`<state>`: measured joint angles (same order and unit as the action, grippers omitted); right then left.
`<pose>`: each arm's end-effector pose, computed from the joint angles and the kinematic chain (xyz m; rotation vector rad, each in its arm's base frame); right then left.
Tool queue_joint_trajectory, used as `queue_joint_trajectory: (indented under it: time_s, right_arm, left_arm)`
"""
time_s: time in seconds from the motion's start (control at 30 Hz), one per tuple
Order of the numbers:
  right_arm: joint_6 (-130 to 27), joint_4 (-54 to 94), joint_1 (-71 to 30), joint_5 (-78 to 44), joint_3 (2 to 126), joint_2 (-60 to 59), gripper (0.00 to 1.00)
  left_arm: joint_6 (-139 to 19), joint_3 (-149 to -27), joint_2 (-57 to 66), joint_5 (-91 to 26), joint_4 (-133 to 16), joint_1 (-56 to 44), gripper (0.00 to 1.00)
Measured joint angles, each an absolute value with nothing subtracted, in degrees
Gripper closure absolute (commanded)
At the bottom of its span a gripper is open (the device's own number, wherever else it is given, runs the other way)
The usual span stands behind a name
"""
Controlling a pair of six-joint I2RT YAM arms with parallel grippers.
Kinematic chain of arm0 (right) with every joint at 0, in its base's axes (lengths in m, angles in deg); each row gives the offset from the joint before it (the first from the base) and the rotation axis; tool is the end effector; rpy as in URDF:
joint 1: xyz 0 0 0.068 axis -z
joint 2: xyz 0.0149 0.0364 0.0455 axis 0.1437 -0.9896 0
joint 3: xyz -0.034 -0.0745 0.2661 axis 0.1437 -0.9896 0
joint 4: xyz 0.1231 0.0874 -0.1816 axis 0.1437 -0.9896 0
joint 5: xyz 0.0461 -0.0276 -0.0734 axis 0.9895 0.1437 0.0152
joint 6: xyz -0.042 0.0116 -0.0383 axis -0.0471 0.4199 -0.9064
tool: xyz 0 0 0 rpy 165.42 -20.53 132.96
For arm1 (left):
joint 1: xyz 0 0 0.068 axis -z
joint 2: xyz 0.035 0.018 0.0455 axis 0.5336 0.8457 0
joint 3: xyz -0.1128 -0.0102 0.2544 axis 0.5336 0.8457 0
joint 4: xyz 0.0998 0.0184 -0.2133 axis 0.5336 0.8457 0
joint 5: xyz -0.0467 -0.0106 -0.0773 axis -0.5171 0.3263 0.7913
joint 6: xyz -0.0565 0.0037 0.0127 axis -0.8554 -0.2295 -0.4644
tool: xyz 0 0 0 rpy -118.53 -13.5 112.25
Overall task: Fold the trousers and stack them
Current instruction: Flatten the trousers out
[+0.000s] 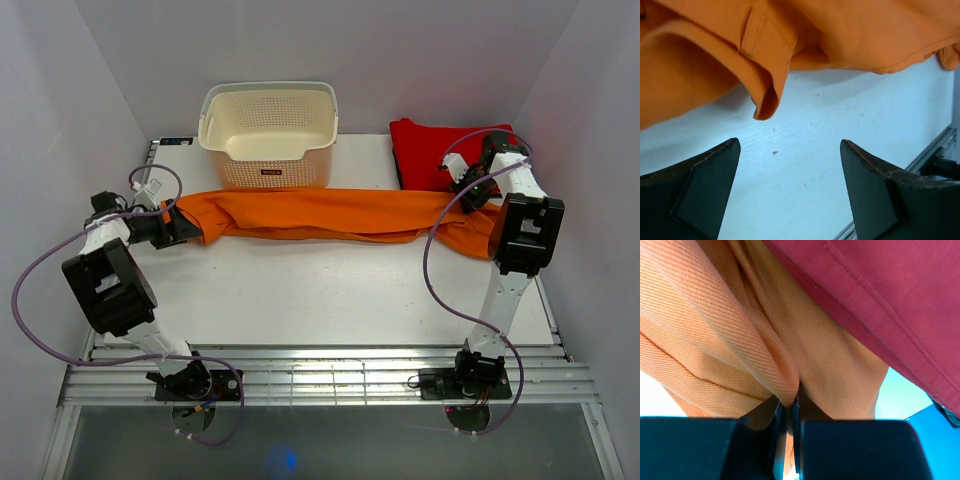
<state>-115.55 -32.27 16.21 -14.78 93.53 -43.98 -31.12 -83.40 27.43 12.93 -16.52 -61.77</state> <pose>0.4309 -0.0529 0.2110 -1.1988 2.5085 -0.0308 0.2862 0.1237 0.2304 -0.0477 2.3211 -0.9091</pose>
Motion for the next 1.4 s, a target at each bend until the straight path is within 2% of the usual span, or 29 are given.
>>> queue_joint_trajectory:
  time_s: [0.17,0.4,0.5,0.6,0.63,0.73,0.77,0.87,0.9,1.13,1.4]
  right_arm:
    - [-115.6,-32.3,16.2,-14.9,93.5,-43.9,0.92]
    - [-115.6,-32.3,16.1,-15.0,93.5,-43.5,0.92]
    - [-115.6,-32.3,16.1,-15.0,93.5,-43.5,0.92]
    - [-115.6,-32.3,16.1,-15.2,93.5,-43.5,0.92]
    - [-115.6,-32.3,16.1,-15.2,93.5,-43.5,0.92]
    - [-115.7,-32.3,16.1,-15.5,93.4,-43.1,0.92]
    - [-115.8,-32.4,16.1,-15.7,93.4,-42.9,0.92]
    - [-116.3,-32.4,16.1,-16.1,93.1,-41.6,0.92]
    - [-116.6,-32.4,16.1,-16.1,92.7,-40.9,0.92]
    - [-120.0,-33.3,17.6,-16.2,88.0,-32.4,0.92]
    - [-125.7,-36.1,20.6,-16.4,70.8,-14.1,0.92]
  left_arm:
    - [-39.2,-77.7,27.9,13.0,-24.4,-61.1,0.09]
    - [-48.1,-74.9,28.9,11.9,-36.9,-58.1,0.18]
    - [-51.0,-74.7,30.7,11.2,-40.7,-56.8,0.25]
    - [-53.4,-74.7,33.0,10.8,-43.0,-55.7,0.39]
    - [-53.7,-74.7,33.4,10.8,-43.1,-55.6,0.48]
    - [-54.7,-75.0,33.6,10.9,-42.5,-55.4,0.62]
    - [-54.6,-75.4,33.6,10.9,-41.8,-55.4,0.72]
    - [-52.8,-78.9,33.4,10.3,-35.9,-55.4,0.88]
    - [-52.0,-80.8,33.2,9.9,-33.1,-55.5,1.00]
    - [-39.0,-98.1,32.6,9.3,-8.6,-62.5,1.00]
    - [-21.3,-100.6,31.1,6.8,14.4,-73.0,1.00]
